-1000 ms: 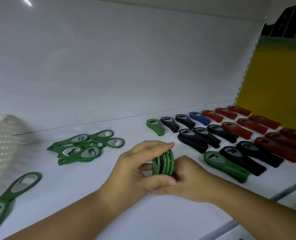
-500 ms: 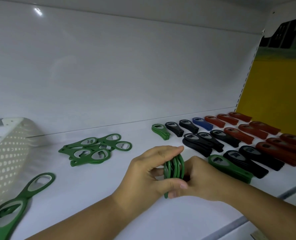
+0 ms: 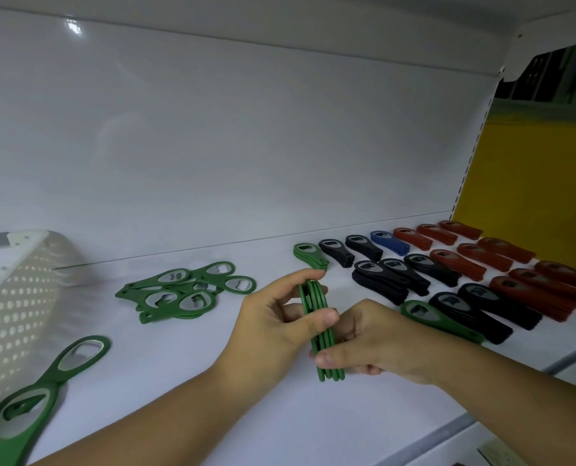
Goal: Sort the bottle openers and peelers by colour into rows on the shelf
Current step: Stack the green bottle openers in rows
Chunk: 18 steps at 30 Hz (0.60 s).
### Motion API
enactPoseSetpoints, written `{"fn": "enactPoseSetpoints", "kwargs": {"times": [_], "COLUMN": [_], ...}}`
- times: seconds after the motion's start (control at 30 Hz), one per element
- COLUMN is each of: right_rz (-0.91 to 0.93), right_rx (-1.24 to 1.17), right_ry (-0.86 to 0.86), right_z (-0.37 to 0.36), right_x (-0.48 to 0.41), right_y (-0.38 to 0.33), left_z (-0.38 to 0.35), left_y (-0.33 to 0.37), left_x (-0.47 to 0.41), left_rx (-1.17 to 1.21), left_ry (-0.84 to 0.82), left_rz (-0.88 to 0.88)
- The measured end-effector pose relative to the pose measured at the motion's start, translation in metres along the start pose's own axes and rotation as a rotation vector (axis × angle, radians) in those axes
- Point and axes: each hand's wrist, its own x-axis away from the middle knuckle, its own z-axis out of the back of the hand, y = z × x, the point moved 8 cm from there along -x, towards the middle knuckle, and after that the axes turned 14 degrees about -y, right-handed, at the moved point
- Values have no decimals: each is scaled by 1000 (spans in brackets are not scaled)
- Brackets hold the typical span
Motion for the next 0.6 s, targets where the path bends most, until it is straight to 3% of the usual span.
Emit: {"fn": "enactPoseSetpoints", "kwargs": {"times": [0.3, 0.5, 0.6], "right_rz": [-1, -418, -575], "right_rx": [-51, 392, 601], "right_ry": [150, 289, 284], "right_z": [4, 53, 77], "right_x": [-4, -5, -6], "right_y": [-11, 2, 1], "left_z": [13, 37, 33], "left_y": [2, -30, -35], "left_x": [0, -2, -1], "left_rx": [5, -111, -241], "left_ry": [77, 110, 45], "left_rz": [-47, 267, 318]}}
